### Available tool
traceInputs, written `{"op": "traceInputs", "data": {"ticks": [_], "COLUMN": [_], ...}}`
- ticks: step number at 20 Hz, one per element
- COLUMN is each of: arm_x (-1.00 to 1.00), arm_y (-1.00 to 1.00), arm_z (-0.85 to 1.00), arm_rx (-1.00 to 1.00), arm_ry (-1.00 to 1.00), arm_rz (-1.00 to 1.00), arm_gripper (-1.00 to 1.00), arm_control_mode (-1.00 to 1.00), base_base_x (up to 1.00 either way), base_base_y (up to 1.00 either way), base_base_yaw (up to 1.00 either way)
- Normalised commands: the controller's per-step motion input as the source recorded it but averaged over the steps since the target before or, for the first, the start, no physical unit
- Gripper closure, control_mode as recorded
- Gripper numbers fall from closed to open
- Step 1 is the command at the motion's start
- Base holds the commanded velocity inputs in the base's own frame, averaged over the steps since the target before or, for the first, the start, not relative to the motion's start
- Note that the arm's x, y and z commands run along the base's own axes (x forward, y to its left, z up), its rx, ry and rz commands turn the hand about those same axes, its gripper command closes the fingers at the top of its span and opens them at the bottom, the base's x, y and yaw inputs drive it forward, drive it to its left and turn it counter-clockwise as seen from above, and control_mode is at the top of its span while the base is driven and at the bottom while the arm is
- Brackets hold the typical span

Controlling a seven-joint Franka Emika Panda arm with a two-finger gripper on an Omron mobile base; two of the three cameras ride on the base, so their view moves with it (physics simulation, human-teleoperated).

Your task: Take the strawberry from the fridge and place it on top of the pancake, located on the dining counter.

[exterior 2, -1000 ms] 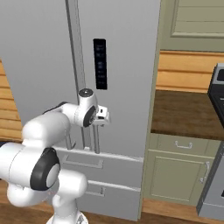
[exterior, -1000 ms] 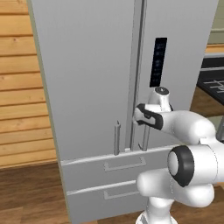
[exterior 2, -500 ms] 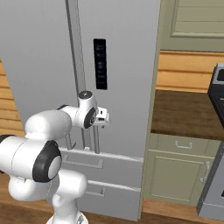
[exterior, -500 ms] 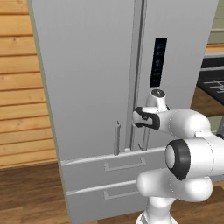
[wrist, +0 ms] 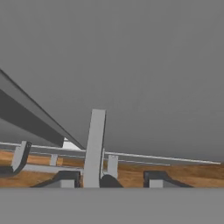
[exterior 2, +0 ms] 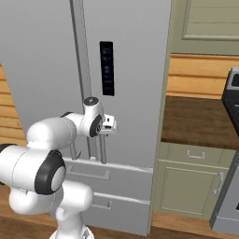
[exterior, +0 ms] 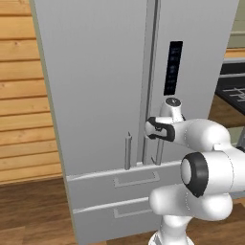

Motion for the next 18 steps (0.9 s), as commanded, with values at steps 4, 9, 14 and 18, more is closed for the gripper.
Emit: {"op": "traceInputs", "data": {"ticks": [4,9,14,18], "arm_x": [-0.04,-0.15,-0.32,-0.66], "arm_y": [0.0,-0.02,-0.22,-0.68], "arm_z": [-0.06,-0.18,-0.15,-0.12], "arm_rx": [0.0,0.04,0.02,0.0], "arm_ry": [-0.08,-0.18,-0.05,-0.03], "arm_rz": [0.01,0.03,0.0,0.0], "arm_gripper": [1.0,1.0,1.0,1.0], "arm_control_mode": [-1.0,-1.0,-1.0,-1.0], "base_base_x": [0.0,0.0,0.0,0.0], "base_base_y": [0.0,0.0,0.0,0.0], "base_base_yaw": [0.0,0.0,0.0,0.0]}}
